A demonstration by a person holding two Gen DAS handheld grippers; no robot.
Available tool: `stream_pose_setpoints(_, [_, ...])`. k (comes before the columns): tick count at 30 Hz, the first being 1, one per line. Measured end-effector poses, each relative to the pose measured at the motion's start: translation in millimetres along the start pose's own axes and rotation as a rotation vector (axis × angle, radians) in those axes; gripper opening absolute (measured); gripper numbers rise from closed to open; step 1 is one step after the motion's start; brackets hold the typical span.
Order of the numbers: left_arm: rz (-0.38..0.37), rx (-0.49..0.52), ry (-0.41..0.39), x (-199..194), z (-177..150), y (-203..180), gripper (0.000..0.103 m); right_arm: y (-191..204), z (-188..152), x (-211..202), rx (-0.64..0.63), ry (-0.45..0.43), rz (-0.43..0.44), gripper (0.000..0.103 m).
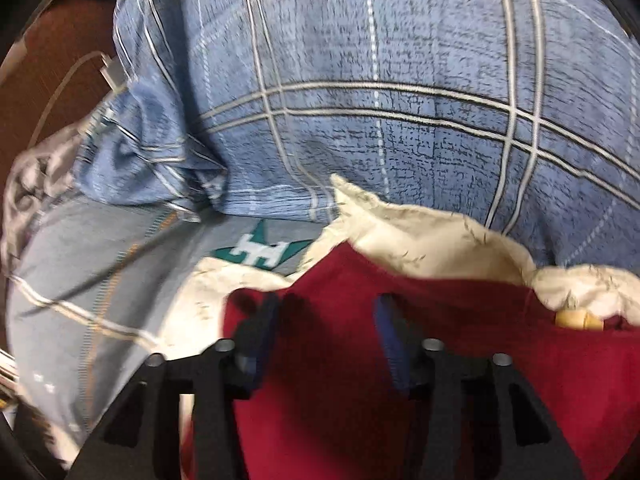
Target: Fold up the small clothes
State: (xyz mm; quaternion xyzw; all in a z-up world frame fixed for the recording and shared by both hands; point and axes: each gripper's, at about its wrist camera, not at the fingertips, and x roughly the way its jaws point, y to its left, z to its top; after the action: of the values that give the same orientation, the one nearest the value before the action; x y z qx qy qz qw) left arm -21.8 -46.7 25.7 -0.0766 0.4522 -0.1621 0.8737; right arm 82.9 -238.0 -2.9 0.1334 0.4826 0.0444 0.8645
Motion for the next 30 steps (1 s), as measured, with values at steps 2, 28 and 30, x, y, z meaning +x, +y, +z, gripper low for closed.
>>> stream_pose_setpoints(2, [0.005,0.009,-0.001,0.1,-1.8,-3.1,0.083,6.5,-2.7,-3.8,-0.001,0.025,0.014,0.071])
stream_pose_setpoints(28, [0.000,-0.014,0.009,3.0,-2.5,-2.0,0.084,28.1,-3.6,1.1,-0.135,0.027,-0.070,0.052])
stream_pose_setpoints(30, [-0.001,-0.019,0.008,3.3,-2.7,-1.5,0.084,29.9,-1.6,-5.2,-0.114,0.050,-0.035,0.077])
